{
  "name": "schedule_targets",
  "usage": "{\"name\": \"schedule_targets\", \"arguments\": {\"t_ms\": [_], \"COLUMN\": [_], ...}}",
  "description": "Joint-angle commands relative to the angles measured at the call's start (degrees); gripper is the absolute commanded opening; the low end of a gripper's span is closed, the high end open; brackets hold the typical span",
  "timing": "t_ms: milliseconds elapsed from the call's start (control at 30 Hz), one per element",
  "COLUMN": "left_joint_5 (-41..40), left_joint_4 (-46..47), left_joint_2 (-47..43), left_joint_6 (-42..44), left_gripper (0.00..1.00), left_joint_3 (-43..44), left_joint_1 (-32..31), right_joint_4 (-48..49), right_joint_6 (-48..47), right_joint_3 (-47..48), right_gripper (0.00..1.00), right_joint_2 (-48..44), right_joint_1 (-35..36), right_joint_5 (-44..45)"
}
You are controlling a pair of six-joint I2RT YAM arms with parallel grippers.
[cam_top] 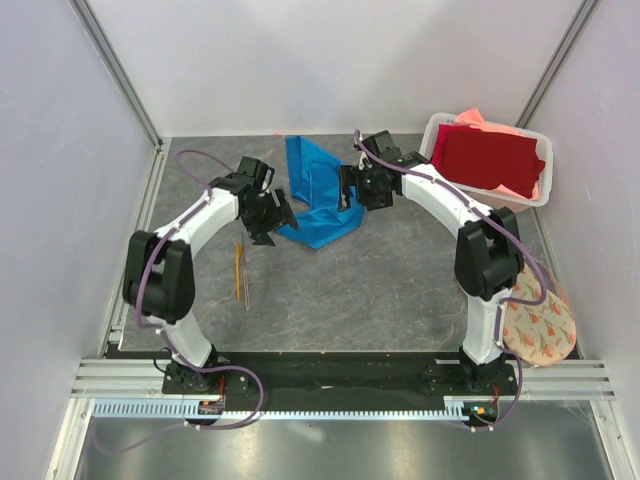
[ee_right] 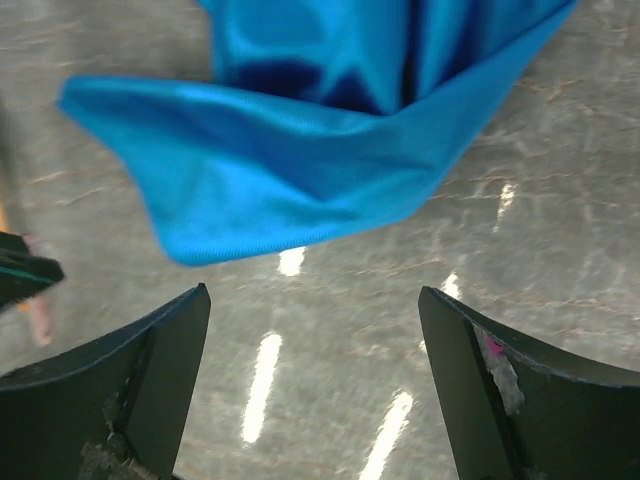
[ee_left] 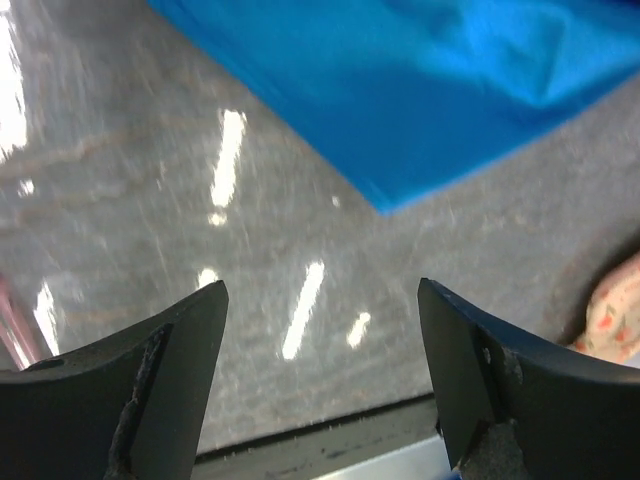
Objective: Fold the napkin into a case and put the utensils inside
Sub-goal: Pick up the crumpled napkin from the center of the board.
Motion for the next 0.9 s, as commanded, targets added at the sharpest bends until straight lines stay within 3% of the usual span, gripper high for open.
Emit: {"name": "schedule_targets", "arguments": {"t_ms": [0,133,467,633,667,733,767,833,867], "left_joint_5": [-2.03,-1.42,0.34,0.08,-0.1,0.07,0.16,1.83,2.44], "left_joint_4": [2.09,3.15,5.0,5.0,4.91,4.91,5.0,4.91,4.74], "left_joint_2": [5.95,10.69,21.77,23.53,23.53,23.71,23.8,23.54,22.58], "left_joint_6": [3.94,5.09,6.84,7.29,7.46,7.9,8.25,8.43,8.34], "left_gripper": [0.84,0.84,0.82,0.7,0.57,0.46,0.34,0.2,0.04], "left_joint_3": [4.26,7.07,16.22,17.28,17.36,17.63,17.8,17.72,16.93], "left_joint_1": [2.72,5.71,5.89,5.98,6.07,6.07,6.07,6.07,5.98], "right_joint_4": [-2.94,-3.65,-1.1,-1.27,-1.27,-0.48,-0.39,-0.04,0.31], "right_joint_6": [-2.52,-1.55,0.12,0.21,0.29,0.21,0.29,0.21,0.29], "right_joint_3": [5.65,9.09,11.02,12.96,13.05,12.61,12.52,11.73,10.94], "right_gripper": [0.94,0.94,0.93,0.89,0.86,0.81,0.68,0.53,0.37], "right_joint_2": [4.67,8.55,15.49,17.61,17.87,18.05,18.22,17.79,17.18], "right_joint_1": [-1.25,-2.49,-2.57,-2.57,-2.66,-2.66,-2.57,-2.66,-2.57], "right_joint_5": [4.26,1.89,-1.72,-2.59,-3.03,-3.56,-4.26,-5.4,-5.76]}}
